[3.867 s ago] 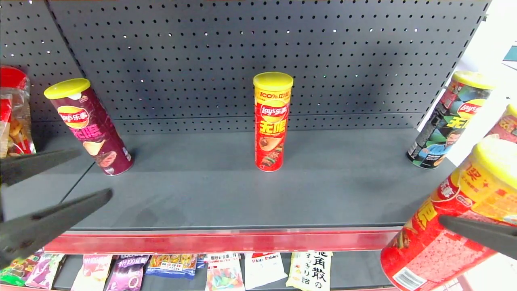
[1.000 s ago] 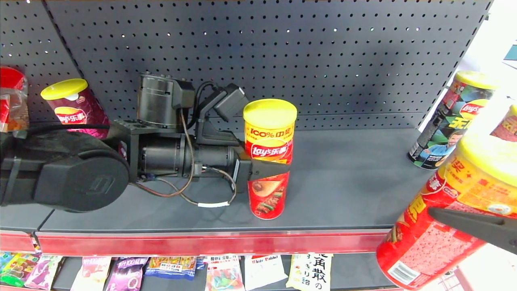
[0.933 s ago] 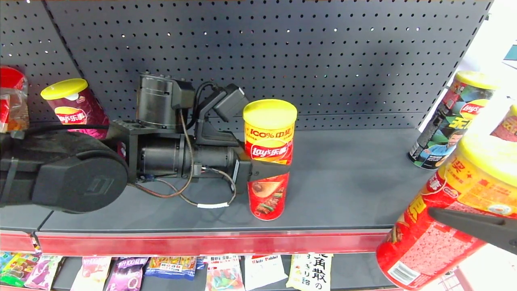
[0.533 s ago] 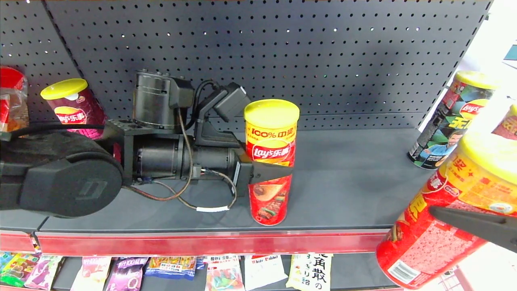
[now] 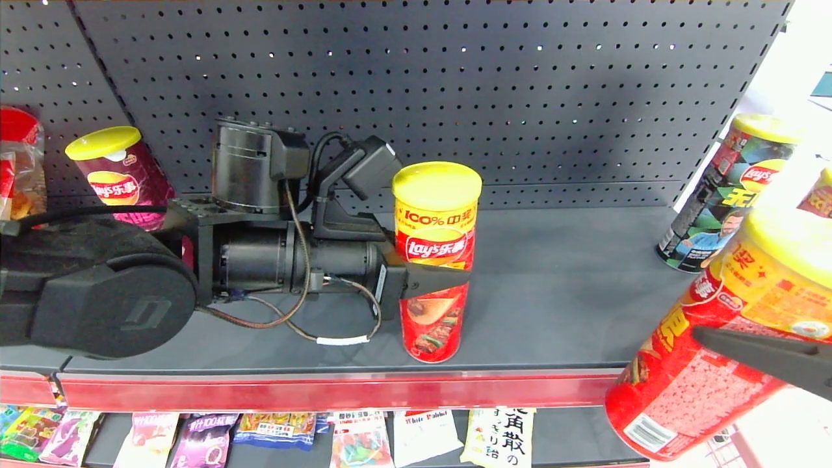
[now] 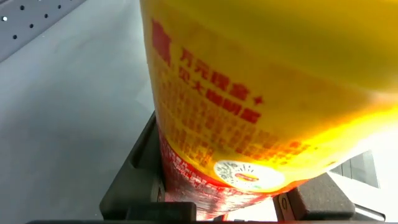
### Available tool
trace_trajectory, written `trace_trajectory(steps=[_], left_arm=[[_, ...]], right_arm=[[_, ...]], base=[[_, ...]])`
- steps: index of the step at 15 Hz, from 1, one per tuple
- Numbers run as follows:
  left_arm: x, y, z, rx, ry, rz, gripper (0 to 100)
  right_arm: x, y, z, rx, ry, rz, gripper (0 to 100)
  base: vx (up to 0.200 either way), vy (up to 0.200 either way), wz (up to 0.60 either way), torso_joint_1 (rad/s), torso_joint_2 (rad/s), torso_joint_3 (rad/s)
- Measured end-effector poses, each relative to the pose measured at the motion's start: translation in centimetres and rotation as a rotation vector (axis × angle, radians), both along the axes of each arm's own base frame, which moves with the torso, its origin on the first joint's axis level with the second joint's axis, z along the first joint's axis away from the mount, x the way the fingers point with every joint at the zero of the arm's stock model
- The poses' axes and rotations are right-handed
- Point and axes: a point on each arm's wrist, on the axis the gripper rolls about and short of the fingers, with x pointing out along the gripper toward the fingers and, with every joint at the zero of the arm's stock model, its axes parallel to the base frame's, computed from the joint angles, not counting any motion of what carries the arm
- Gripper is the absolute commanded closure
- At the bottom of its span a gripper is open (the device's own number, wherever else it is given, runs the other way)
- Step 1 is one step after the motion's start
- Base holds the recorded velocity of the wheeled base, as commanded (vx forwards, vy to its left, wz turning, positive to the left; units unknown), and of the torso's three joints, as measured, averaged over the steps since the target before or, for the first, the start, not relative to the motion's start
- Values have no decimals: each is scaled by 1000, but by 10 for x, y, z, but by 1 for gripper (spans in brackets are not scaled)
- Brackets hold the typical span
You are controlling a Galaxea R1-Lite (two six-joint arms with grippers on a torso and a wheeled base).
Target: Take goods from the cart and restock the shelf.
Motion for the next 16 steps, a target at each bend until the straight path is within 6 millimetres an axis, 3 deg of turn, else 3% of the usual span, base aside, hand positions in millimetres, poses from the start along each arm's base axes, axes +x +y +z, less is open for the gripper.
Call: trace_trajectory(steps=[8,9,16], left_arm=[[-18,-1,-8,13,14,-35,100],[-19,0,-9,11,12,-35,0],[-22,3,-17,23,26,-9,0]], right_arm=[[3,2,8,8,-19,6,100],[6,3,10,9,-19,5,100],[39,18,32,9,-35,18,100]], base=[[0,0,0,0,0,0],[0,0,0,0,0,0],[0,0,0,0,0,0]])
